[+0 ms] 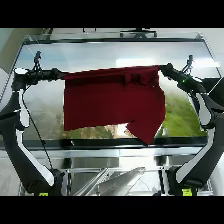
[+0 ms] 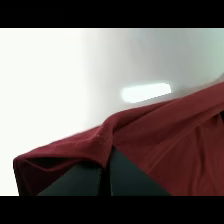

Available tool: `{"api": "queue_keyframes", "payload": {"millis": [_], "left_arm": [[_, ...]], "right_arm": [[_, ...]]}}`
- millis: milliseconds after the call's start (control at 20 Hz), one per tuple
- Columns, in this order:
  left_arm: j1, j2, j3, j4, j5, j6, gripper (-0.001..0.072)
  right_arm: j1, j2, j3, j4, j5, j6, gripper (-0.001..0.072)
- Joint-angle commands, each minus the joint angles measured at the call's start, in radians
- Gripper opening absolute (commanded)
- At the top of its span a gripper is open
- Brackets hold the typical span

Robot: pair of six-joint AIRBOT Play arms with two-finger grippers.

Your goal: Fold the shirts.

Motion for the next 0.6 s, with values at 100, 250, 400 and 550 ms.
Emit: {"api": "queue_keyframes", "payload": {"millis": [100,250,400,550], "left_arm": [[-0.006,0.004,-0.053,0.005,0.055,0.043,0.0018],[-0.002,0.004,-0.116,0.006,0.092,0.046,0.0018],[-0.002,0.004,-0.146,0.006,0.118,0.047,0.0019],[-0.002,0.003,-0.146,0.005,0.126,0.053,0.0019]], "right_arm": [[0.0,-0.018,0.034,-0.239,0.016,0.079,0.0013],[-0.003,-0.019,0.034,-0.417,0.012,0.16,0.0013],[0.0,-0.034,0.034,-0.457,0.005,0.169,0.0014],[0.0,-0.046,0.034,-0.455,-0.034,0.169,0.0014]]}}
